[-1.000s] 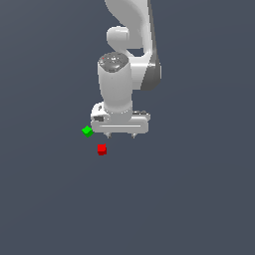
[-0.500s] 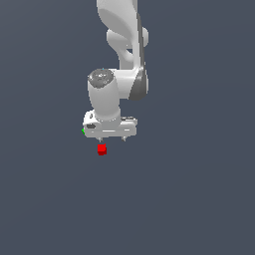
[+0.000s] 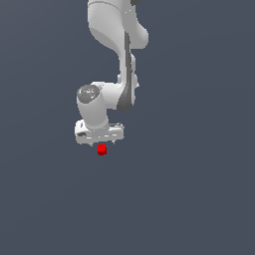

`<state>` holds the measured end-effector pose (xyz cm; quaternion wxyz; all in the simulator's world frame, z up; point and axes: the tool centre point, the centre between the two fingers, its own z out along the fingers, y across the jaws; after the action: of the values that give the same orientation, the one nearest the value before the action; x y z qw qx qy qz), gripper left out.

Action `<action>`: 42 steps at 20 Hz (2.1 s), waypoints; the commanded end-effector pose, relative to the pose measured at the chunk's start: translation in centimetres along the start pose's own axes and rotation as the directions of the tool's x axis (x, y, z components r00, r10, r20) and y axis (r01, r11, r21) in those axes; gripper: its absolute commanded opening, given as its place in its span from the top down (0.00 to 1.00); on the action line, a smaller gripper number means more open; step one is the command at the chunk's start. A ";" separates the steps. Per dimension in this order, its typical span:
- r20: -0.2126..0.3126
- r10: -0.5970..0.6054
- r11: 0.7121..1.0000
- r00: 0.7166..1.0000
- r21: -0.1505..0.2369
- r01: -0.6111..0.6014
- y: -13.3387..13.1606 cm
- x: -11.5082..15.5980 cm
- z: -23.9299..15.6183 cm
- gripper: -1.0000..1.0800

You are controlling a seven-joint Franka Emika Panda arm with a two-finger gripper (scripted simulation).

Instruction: Stack the red cube on top of the green cube.

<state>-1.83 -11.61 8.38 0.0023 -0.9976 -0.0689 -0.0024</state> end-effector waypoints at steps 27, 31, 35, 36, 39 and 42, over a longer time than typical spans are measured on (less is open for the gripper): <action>0.005 -0.027 1.000 1.000 -0.004 0.027 1.4 -0.3 6.4 1.00; 0.005 -0.027 1.000 1.000 -0.004 0.027 1.4 -0.3 6.4 1.00; 0.005 -0.027 1.000 1.000 -0.004 0.027 1.4 -0.3 6.4 1.00; 0.005 -0.027 1.000 1.000 -0.004 0.027 1.4 -0.3 6.3 1.00; 0.005 -0.027 1.000 1.000 -0.004 0.027 1.4 -0.3 6.1 1.00; 0.005 -0.027 1.000 1.000 -0.004 0.027 1.4 -0.3 5.3 1.00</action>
<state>-1.98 -13.03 2.64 0.0003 -0.9966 -0.0823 0.0008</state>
